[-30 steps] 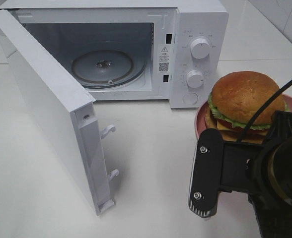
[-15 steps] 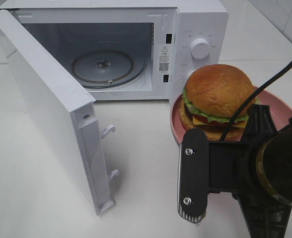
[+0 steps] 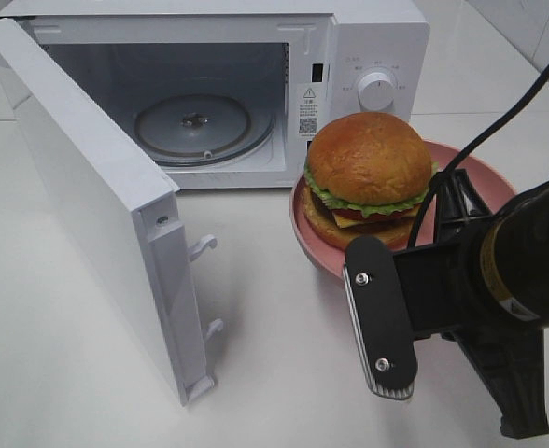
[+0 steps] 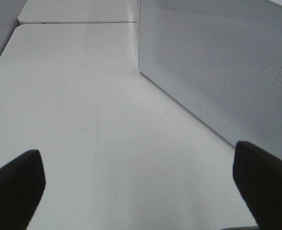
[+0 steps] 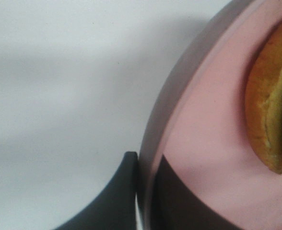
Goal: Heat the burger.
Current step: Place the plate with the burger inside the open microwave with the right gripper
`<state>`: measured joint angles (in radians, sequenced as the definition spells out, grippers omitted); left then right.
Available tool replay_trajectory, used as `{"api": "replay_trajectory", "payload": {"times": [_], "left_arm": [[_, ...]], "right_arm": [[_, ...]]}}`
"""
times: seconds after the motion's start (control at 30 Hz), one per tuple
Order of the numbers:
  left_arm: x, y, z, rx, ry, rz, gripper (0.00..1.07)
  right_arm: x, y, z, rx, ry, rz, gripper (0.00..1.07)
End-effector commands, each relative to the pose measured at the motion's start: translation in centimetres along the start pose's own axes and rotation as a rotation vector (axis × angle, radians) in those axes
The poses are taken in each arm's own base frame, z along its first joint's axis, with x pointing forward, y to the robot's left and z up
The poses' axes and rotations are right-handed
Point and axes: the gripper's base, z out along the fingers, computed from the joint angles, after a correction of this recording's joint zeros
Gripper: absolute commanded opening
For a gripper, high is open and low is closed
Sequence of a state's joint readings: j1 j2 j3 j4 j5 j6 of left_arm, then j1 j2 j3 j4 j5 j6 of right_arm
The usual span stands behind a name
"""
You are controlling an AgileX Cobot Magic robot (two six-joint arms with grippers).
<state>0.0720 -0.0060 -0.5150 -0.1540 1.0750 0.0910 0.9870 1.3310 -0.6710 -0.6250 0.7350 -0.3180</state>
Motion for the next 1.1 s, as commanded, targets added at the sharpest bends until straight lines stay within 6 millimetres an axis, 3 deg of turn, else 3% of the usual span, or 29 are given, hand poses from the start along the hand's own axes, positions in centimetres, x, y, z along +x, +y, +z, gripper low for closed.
{"api": "replay_trajectory", "payload": {"times": [0.03, 0.73, 1.1], "left_arm": [[0.0, -0.1, -0.2, 0.002, -0.025, -0.003, 1.0], [0.0, -0.1, -0.2, 0.002, -0.025, -0.003, 1.0], [0.0, -0.1, -0.2, 0.002, -0.025, -0.003, 1.0]], "right_arm": [[0.2, -1.2, 0.2, 0.052, -0.07, -0.102, 0.0], [3.3, -3.4, 2.2, 0.005, -0.262, -0.39, 0.0], [4.2, -4.3, 2.5, 0.025, -0.31, -0.402, 0.0]]}}
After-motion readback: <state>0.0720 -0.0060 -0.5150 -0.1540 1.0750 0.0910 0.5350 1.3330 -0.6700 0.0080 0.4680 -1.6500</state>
